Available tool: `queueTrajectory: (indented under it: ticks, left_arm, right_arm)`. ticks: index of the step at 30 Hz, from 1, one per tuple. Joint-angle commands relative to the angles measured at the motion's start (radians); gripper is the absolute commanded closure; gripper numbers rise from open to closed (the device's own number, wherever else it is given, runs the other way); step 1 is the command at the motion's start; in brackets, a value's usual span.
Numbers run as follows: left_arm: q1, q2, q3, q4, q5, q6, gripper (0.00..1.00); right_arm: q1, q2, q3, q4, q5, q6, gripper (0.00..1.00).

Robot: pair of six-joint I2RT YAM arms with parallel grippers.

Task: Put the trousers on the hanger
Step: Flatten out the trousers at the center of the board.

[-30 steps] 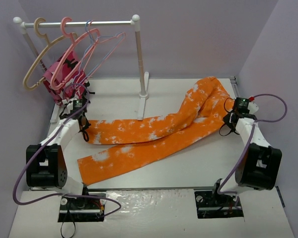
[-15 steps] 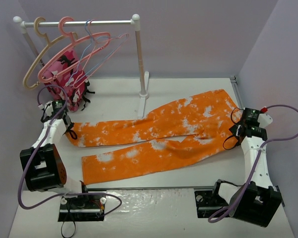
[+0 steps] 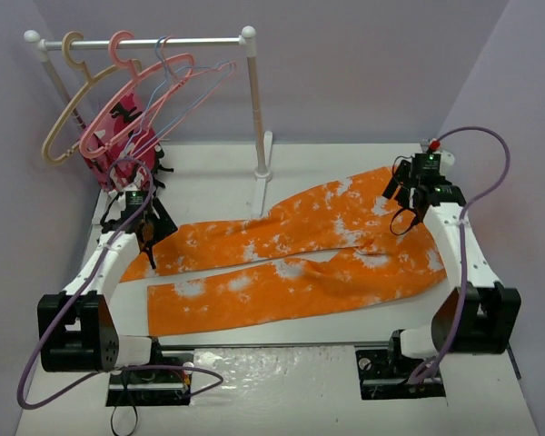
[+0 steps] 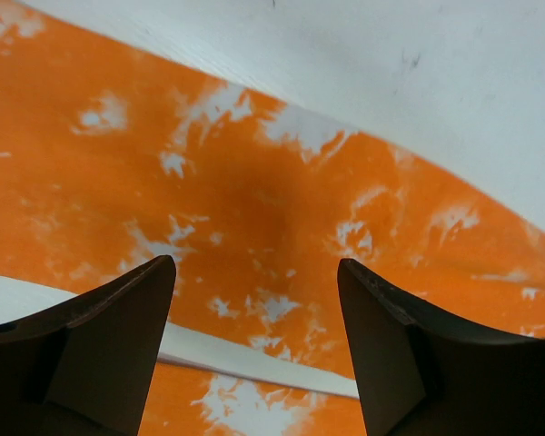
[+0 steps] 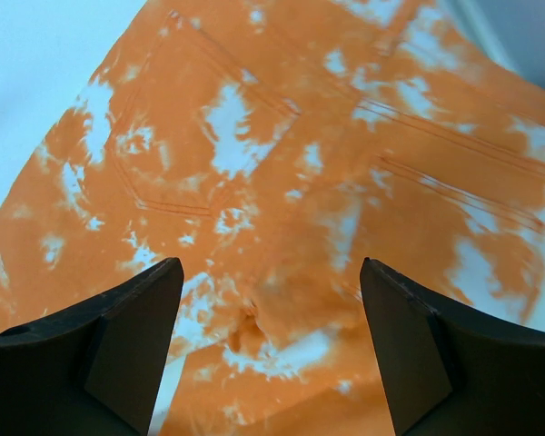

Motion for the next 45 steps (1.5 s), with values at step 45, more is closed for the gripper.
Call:
queueTrajectory:
  ticks: [45]
  left_arm:
    - [-0.016,0.123,0.081,0.010,-0.084,0.034,0.15]
  right_arm:
    - [0.376,0.878,0.640,0.305,0.139,-0.085,0.20]
